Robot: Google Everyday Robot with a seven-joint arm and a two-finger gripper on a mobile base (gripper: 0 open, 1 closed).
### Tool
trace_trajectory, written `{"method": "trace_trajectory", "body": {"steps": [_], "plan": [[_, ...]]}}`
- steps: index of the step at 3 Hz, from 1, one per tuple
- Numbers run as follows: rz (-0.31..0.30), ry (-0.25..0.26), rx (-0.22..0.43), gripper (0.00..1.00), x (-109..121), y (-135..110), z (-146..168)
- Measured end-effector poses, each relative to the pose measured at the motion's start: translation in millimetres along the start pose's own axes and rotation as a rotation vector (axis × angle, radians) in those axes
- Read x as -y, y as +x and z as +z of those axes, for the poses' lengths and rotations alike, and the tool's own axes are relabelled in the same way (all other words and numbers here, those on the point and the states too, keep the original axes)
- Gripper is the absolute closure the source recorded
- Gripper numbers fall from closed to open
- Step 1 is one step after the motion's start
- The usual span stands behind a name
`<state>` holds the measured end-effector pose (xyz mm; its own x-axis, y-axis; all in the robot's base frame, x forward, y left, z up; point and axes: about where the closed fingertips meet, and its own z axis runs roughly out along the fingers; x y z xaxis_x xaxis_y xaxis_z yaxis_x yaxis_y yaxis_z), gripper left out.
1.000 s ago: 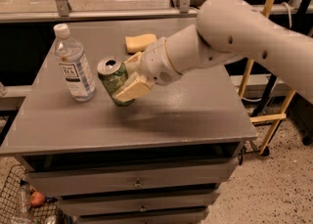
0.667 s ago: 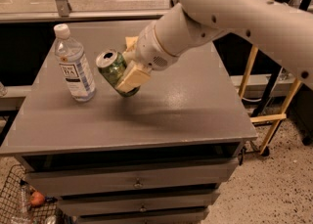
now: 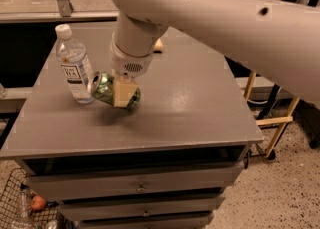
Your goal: Knock green can over
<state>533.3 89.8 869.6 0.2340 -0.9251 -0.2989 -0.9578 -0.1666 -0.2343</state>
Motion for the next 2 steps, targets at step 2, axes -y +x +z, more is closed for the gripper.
{"method": "trace_trajectory", "body": {"steps": [2], "plan": [[-0.054,-0.029,-0.125,0.82,-5.5,7.4,7.7]]}}
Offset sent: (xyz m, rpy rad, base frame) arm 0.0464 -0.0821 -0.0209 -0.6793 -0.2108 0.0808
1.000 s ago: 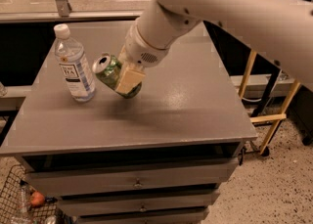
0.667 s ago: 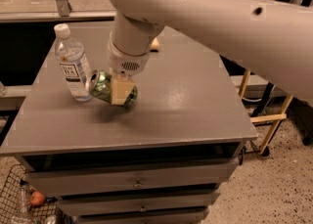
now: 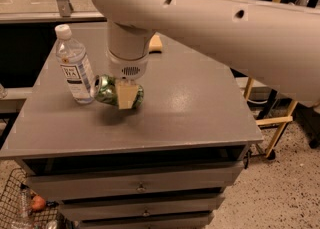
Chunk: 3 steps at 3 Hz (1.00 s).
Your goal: Knock green can over
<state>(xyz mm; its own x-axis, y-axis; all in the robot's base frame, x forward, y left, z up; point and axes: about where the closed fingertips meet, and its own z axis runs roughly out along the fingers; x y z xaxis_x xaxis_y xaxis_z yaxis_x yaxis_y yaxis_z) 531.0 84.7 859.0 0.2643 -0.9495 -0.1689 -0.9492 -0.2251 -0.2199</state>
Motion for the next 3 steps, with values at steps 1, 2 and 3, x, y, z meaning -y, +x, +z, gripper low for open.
{"method": "trace_trajectory", "body": {"steps": [1,2,3], "plan": [[-0.039,0.006,-0.094,0.82,2.4,15.2,2.8],[-0.136,-0.010,-0.277,1.00,6.3,42.0,8.2],[-0.196,-0.048,-0.369,1.00,6.8,54.4,13.8]]}}
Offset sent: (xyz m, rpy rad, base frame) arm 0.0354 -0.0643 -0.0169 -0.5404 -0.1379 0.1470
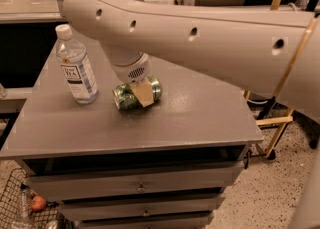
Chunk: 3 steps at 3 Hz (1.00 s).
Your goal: Knock green can over
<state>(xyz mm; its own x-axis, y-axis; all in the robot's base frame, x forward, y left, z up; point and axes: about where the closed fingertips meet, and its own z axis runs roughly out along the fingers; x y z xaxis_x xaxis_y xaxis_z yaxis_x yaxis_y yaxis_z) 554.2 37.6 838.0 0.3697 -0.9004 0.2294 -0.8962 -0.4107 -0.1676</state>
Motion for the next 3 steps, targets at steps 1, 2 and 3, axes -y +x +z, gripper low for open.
{"method": "trace_trajectory", "body": {"steps": [1,2,3], "plan": [[-0.003,-0.002,-0.008,0.82,-0.2,1.8,-0.8],[-0.002,0.001,-0.008,0.58,-0.2,2.6,-0.9],[0.000,0.004,-0.007,0.35,-0.3,3.3,-1.0]]}}
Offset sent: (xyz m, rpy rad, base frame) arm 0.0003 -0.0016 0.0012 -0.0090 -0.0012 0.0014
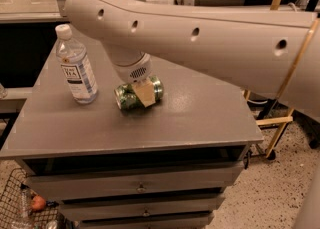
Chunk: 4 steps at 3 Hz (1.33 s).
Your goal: Knock green can over
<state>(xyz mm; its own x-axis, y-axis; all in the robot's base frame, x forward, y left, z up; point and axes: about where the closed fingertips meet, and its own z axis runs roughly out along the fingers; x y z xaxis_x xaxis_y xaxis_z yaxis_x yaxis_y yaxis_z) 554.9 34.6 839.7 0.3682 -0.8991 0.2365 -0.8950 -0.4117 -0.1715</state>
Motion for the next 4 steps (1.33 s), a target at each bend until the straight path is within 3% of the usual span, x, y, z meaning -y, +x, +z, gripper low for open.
{"method": "trace_trajectory", "body": {"steps": [1,2,4], "plan": [[0.001,0.003,0.000,0.12,-0.1,0.7,0.0],[0.003,0.005,0.002,0.00,-0.3,1.5,-0.6],[0.123,-0.002,0.082,0.00,-6.9,49.1,-29.5]]}}
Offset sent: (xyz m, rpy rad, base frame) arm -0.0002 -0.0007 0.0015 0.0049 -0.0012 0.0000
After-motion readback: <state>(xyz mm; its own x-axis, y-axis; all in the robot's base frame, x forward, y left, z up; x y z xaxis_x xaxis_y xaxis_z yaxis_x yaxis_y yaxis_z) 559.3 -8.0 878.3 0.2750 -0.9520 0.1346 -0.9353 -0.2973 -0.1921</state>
